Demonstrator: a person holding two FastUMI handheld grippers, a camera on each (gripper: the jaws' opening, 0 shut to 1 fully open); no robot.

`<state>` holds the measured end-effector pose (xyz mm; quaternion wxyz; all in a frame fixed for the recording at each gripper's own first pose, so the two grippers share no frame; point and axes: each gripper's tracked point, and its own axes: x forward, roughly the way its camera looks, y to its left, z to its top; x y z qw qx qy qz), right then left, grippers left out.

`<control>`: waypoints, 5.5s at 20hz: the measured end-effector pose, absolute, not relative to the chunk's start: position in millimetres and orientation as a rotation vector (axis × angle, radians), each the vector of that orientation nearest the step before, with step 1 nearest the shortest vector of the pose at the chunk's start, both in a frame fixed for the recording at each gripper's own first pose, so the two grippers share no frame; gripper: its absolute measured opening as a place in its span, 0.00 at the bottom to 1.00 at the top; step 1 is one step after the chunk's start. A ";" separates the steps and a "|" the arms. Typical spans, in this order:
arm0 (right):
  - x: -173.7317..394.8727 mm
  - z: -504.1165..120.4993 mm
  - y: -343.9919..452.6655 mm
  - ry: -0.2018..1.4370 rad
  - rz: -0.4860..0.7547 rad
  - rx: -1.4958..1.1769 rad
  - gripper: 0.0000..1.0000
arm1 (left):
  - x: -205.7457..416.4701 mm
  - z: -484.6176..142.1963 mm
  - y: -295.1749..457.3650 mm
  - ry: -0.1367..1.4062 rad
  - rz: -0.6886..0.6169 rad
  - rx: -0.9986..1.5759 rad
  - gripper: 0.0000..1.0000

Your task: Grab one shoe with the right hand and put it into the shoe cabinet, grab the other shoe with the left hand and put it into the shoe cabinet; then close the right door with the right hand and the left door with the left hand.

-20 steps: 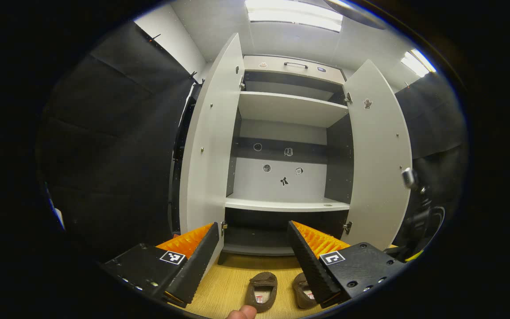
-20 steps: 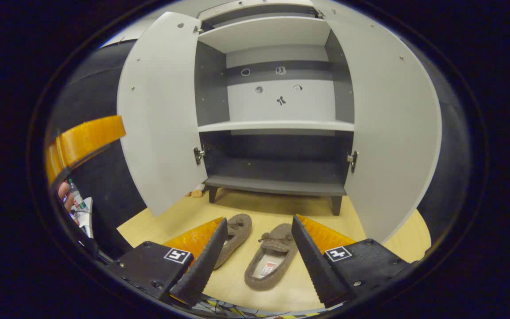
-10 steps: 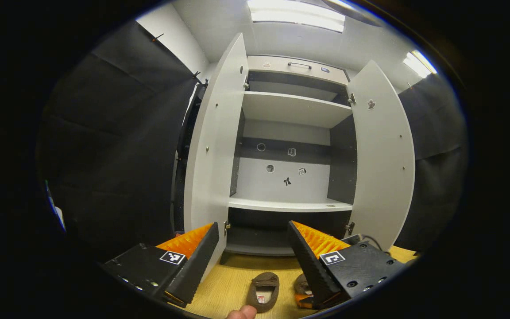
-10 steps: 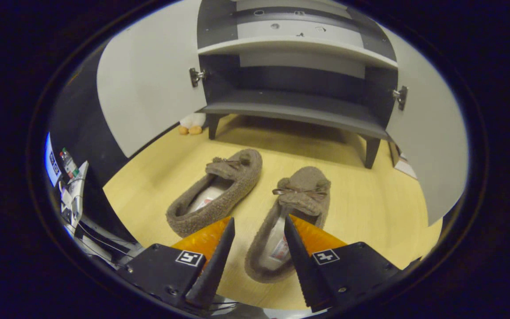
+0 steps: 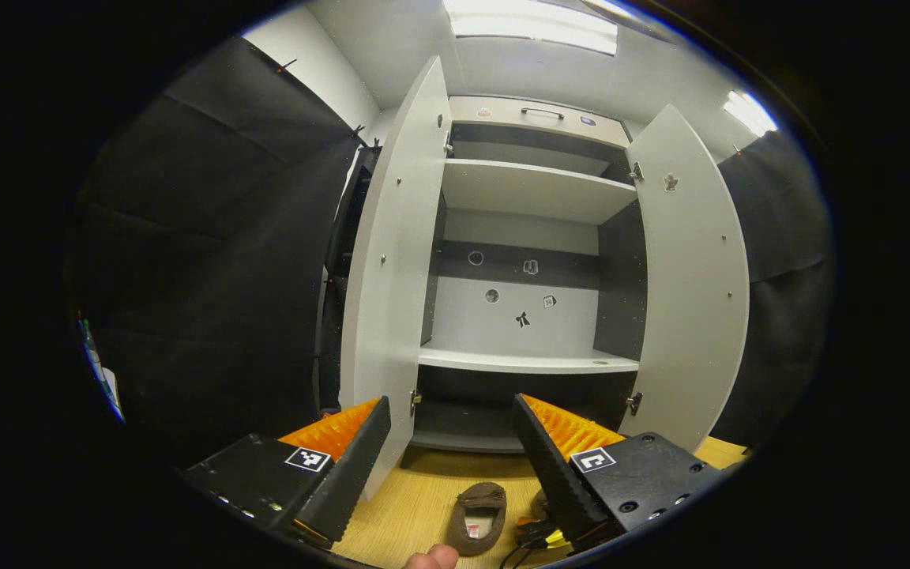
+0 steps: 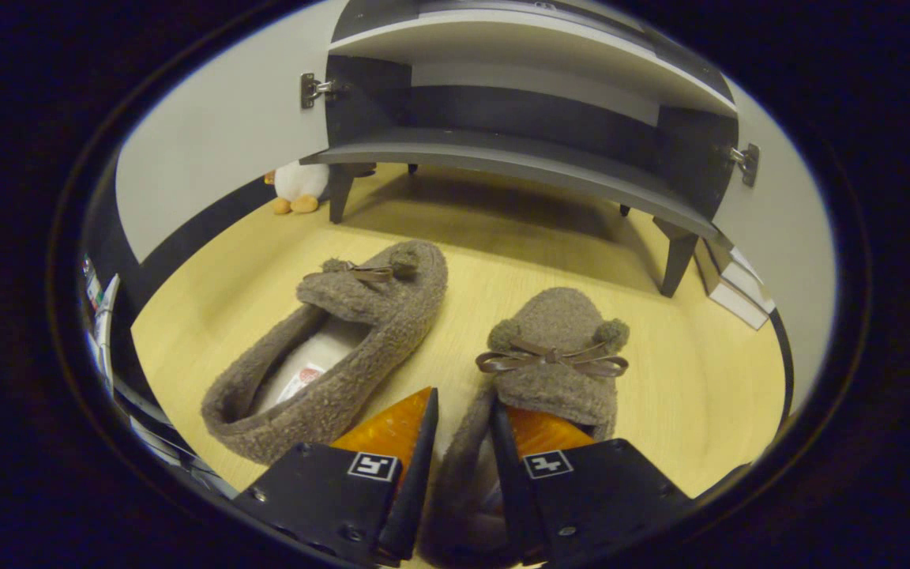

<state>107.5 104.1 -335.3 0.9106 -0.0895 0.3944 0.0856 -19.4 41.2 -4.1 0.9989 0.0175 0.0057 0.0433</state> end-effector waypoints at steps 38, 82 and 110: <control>378.8 31.2 99.8 0.480 0.144 -0.178 0.04 | -25.2 -6.7 24.7 0.017 0.060 0.025 0.95; 33.9 -30.0 19.8 -0.059 -0.017 -0.128 0.98 | -18.0 -44.6 0.9 0.095 -0.047 0.014 0.95; -4.9 -120.6 -21.2 0.211 -0.032 -0.123 0.98 | 44.3 -345.5 56.8 0.789 0.037 -0.051 0.68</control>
